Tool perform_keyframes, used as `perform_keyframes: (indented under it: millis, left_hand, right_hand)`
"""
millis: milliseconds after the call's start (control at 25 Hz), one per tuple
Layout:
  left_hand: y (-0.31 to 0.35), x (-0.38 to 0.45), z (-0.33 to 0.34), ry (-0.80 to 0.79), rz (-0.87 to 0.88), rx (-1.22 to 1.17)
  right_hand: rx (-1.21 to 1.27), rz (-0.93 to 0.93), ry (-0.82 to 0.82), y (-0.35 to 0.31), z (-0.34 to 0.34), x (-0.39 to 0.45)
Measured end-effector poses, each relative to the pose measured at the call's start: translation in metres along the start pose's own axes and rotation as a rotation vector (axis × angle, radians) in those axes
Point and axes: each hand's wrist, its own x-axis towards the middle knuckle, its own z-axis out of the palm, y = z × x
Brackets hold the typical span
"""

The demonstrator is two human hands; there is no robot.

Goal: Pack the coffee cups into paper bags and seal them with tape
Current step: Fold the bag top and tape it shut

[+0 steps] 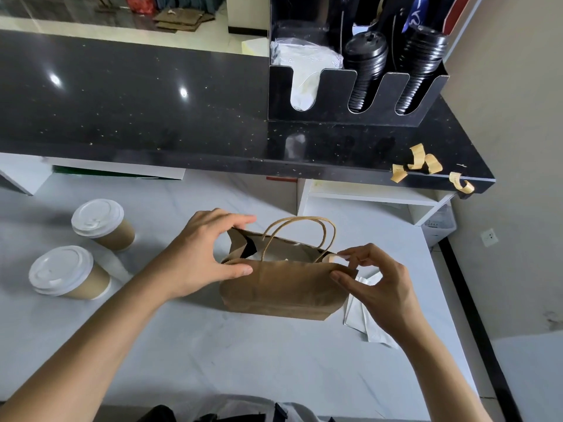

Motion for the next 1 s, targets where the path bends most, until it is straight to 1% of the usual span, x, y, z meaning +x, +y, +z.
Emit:
perform_keyframes:
  millis: [120,200,360,480,560,680,800,920,1000]
  left_hand:
    - [0.003,0.004,0.0,-0.035,0.038,0.054]
    - [0.005,0.005,0.001,-0.032,0.056,0.09]
    - [0.016,0.011,0.003,-0.043,0.091,0.123]
    - [0.026,0.015,0.006,-0.075,0.072,0.125]
    - [0.03,0.017,0.009,-0.087,0.067,0.118]
    - [0.039,0.022,0.011,-0.1,0.047,0.125]
    - [0.057,0.027,0.018,-0.066,0.048,0.176]
    - [0.075,0.034,0.031,-0.014,0.02,0.1]
    - [0.084,0.039,0.041,-0.032,-0.011,0.009]
  right_hand:
    - [0.044,0.016,0.047,-0.001,0.004,0.002]
    - [0.051,0.002,0.049,-0.002,0.005,0.004]
    - [-0.019,-0.016,0.006,-0.002,0.004,0.007]
    - [-0.012,0.041,-0.06,-0.002,0.003,0.01]
    - [0.034,0.072,-0.08,-0.001,0.003,0.012]
    - [0.151,0.124,-0.066,0.0,0.003,0.014]
    - [0.215,0.135,-0.068,0.002,0.006,0.015]
    - [0.228,0.119,-0.059,0.001,0.009,0.014]
    - [0.222,0.101,-0.05,0.002,0.01,0.015]
